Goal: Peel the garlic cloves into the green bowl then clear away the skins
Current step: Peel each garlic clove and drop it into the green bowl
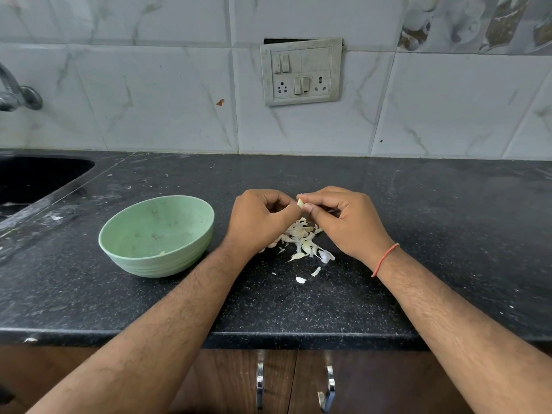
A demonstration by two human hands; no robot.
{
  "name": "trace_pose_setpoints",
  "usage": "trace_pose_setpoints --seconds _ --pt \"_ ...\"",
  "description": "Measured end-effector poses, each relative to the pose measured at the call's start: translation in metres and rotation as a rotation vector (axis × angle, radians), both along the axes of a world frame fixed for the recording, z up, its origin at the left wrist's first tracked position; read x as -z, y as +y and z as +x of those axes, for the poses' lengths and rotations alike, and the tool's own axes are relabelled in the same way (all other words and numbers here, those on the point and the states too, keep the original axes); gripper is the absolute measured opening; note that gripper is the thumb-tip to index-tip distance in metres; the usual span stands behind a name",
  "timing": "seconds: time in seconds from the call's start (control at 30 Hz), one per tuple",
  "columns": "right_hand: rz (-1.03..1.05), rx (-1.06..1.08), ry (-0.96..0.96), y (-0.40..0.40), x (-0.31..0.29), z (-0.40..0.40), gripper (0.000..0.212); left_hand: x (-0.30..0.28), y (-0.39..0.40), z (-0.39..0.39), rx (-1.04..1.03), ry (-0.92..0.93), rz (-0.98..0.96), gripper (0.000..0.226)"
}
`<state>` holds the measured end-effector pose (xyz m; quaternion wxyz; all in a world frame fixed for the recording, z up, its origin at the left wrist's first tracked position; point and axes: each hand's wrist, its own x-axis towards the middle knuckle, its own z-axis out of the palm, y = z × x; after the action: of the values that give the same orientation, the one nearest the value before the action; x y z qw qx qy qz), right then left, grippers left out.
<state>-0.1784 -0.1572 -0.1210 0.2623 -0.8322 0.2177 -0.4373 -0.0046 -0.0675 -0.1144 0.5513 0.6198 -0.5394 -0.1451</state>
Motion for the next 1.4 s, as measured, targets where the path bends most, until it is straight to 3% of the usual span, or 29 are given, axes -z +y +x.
trace_pose_setpoints --seconds 0.33,0.47,0.73,0.8,0.87,0.97,1.1,1.27,1.4 --pt "0.267 -0.032 -0.144 -0.001 -0.004 0.0 0.02 0.001 -0.003 0.004 0.003 0.067 0.006 0.021" --pt "0.316 -0.02 -0.162 -0.001 -0.005 0.0 0.02 0.003 -0.002 0.003 0.05 0.023 -0.006 0.009" --pt "0.379 -0.058 -0.191 0.001 -0.007 0.0 0.02 0.004 -0.003 0.007 0.025 0.127 -0.054 0.04" --pt "0.414 -0.079 -0.21 0.002 -0.007 0.0 0.02 0.005 -0.005 0.007 0.001 0.067 -0.076 0.035" --pt "0.456 -0.103 -0.229 0.003 -0.007 0.0 0.02 0.006 -0.005 0.006 0.016 0.019 -0.115 0.006" --pt "0.553 -0.16 -0.258 0.003 -0.009 -0.001 0.021 0.007 -0.004 0.005 0.081 -0.061 -0.174 0.031" --pt "0.657 -0.213 -0.28 0.004 -0.01 -0.001 0.02 0.006 -0.003 0.006 0.075 -0.171 -0.247 0.024" --pt "0.649 -0.229 -0.292 0.002 -0.01 -0.003 0.019 0.007 -0.005 0.007 0.027 -0.152 -0.247 0.016" --pt "0.51 -0.167 -0.262 0.001 -0.009 -0.002 0.016 0.009 -0.008 0.008 0.02 -0.115 -0.223 0.019"
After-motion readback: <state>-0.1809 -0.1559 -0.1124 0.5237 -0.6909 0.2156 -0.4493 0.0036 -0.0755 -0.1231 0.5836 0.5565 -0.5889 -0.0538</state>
